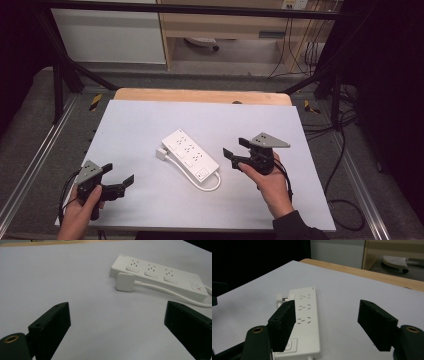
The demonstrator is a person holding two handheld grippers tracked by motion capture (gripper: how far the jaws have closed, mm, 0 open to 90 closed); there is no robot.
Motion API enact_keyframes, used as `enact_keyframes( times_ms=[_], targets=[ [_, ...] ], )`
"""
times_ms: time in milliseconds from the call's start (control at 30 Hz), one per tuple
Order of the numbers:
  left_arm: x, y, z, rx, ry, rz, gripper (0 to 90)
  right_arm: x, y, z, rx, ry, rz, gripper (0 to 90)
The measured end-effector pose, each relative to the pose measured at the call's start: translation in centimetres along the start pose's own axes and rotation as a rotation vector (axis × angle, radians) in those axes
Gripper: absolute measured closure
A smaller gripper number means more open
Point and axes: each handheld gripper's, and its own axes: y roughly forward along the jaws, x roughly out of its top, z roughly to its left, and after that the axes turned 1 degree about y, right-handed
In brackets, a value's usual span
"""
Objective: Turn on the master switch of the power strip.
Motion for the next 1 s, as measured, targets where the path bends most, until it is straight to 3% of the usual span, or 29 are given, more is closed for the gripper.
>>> enact_keyframes(
  times_ms=[33,200,500,1000],
  targets=[
    [0.0,0.0,0.0,0.0,0.0,0.0,6.8,0.0,0.0,0.0,0.0,0.0,0.0,31.5],
    [0.0,0.0,0.0,-0.001,0.0,0.0,6.8,0.0,0.5,0.6,-0.007,-0.039,-0.013,48.0],
    [0.0,0.0,0.0,0.0,0.002,0.0,6.8,-0.2,1.8,1.7,0.016,-0.069,-0.006,65.1],
    [0.0,0.0,0.0,0.0,0.003,0.002,6.8,-1.0,3.4,3.0,0.083,-0.077,0.007,81.7]
  ],
)
